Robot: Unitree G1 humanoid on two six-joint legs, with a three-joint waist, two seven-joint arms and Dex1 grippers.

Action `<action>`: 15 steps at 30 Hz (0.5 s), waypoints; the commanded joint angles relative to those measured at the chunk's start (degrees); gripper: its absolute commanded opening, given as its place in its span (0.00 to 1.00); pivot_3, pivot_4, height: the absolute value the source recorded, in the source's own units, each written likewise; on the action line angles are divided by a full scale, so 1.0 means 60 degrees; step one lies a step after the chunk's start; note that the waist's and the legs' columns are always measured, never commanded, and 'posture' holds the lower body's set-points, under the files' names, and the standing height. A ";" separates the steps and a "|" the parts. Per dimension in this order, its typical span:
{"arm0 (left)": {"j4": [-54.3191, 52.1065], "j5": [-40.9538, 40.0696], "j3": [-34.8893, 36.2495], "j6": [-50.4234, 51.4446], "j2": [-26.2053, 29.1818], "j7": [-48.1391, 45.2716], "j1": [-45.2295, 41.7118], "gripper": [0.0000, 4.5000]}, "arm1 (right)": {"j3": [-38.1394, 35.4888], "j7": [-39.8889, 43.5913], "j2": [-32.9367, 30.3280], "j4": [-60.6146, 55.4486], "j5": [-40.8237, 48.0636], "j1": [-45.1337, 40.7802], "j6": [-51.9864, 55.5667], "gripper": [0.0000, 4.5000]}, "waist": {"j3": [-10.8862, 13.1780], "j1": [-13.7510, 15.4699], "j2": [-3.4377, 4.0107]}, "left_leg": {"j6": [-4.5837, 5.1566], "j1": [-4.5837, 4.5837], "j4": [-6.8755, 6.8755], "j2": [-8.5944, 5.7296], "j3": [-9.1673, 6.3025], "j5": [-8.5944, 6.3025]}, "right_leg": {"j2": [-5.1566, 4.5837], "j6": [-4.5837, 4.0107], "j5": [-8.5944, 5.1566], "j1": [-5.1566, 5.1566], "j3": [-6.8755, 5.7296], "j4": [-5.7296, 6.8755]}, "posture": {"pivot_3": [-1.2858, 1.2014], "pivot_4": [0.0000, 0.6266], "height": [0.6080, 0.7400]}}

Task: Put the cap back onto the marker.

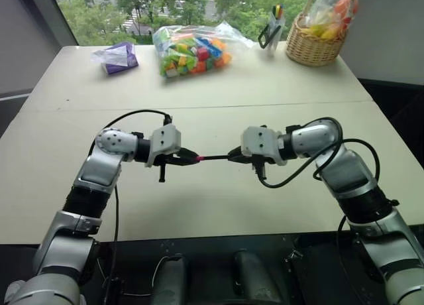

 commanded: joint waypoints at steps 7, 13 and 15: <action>-0.0906 -0.0602 0.0135 0.0197 -0.0303 0.0262 0.0052 0.10 | -0.0089 0.0092 0.0173 -0.0259 0.0394 -0.0135 -0.0734 0.00 | 0.0000 -0.0002 0.0000 | 0.0000 0.0000 0.0000 0.0000 0.0000 0.0000 | 0.0000 0.0000 0.0000 0.0000 0.0000 0.0000 | 0.52 0.24 1.00; -0.1448 -0.0788 0.0436 0.0624 0.0100 0.0657 0.0606 0.77 | -0.0513 0.0049 -0.0449 0.0444 0.0314 -0.0109 -0.1170 0.00 | 0.0000 -0.0004 0.0000 | 0.0000 0.0000 0.0000 0.0001 -0.0001 0.0000 | -0.0002 0.0000 0.0000 0.0000 0.0001 0.0000 | 0.52 0.24 1.00; -0.1665 -0.0892 0.0529 0.0734 0.0239 0.0863 0.0792 1.00 | -0.0677 0.0021 -0.0730 0.0684 0.0360 -0.0057 -0.1284 0.00 | 0.0000 -0.0004 0.0000 | 0.0000 0.0002 0.0000 0.0001 0.0000 0.0000 | -0.0003 0.0000 0.0000 0.0000 0.0001 0.0000 | 0.52 0.24 1.00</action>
